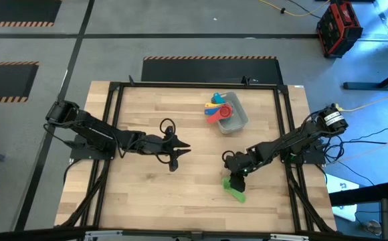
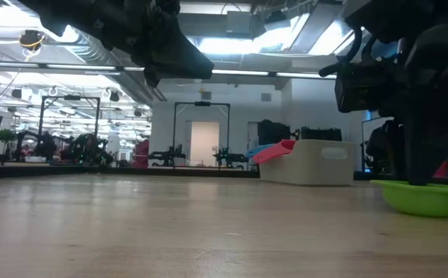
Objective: Nest measuring cups in basket
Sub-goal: Stack the green measuring cup on top of the red measuring cup into the gray bin
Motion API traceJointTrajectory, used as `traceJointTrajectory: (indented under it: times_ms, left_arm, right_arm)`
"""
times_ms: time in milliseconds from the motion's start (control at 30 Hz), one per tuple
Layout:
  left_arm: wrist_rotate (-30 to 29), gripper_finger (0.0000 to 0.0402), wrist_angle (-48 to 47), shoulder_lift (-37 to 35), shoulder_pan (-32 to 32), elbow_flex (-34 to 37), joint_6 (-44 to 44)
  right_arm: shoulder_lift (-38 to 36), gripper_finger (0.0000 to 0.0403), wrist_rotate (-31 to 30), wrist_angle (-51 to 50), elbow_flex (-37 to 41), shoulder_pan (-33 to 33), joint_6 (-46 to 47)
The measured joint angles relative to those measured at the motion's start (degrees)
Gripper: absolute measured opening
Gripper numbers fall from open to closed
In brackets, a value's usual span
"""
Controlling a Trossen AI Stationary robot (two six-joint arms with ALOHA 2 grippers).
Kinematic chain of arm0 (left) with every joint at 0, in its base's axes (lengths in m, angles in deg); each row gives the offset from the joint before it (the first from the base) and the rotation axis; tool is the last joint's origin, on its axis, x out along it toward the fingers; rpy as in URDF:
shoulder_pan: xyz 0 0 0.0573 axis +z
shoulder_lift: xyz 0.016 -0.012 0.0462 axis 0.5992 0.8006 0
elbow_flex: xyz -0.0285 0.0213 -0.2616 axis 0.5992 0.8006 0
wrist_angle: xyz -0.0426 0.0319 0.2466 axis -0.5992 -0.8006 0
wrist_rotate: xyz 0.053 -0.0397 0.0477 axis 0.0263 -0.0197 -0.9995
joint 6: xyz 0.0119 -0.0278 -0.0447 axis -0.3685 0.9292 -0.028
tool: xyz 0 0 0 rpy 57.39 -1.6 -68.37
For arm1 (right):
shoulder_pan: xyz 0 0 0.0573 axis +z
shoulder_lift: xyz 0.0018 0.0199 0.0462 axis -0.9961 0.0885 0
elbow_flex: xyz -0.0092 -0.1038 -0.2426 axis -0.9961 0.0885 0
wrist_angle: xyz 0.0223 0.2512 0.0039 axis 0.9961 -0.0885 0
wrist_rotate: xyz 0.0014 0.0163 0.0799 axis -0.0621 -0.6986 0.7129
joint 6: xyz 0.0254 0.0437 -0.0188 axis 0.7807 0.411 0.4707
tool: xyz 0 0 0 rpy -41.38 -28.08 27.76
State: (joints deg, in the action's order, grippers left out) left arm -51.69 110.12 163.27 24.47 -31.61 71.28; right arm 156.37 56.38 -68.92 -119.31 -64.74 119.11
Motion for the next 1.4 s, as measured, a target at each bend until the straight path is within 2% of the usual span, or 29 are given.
traceJointTrajectory:
  times_ms: [467,567,767,933,1133,1400]
  left_arm:
    - [-0.2,0.0082,0.0,0.0,0.0,0.0,0.0]
    - [-0.2,0.0082,0.0,0.0,0.0,0.0,0.0]
    - [-0.2,0.0082,0.0,0.0,0.0,0.0,0.0]
    - [-0.3,0.0081,0.0,0.0,0.0,0.0,0.0]
    - [-0.4,0.0081,0.0,0.0,0.0,0.0,-0.4]
    - [-2.1,0.0081,0.0,0.0,0.0,0.0,-0.5]
  right_arm:
    - [3.5,0.0140,1.1,0.6,-0.3,-0.1,1.4]
    - [3.2,0.0111,1.1,1.0,-0.2,-0.1,1.4]
    - [3.2,0.0017,1.3,1.1,-0.1,-0.4,1.4]
    - [3.2,0.0022,2.2,1.1,-0.1,-1.0,0.8]
    - [3.5,0.0011,6.8,-3.1,-4.8,-3.5,-10.0]
    - [3.4,0.0011,4.4,-27.2,-18.9,-10.3,-36.3]
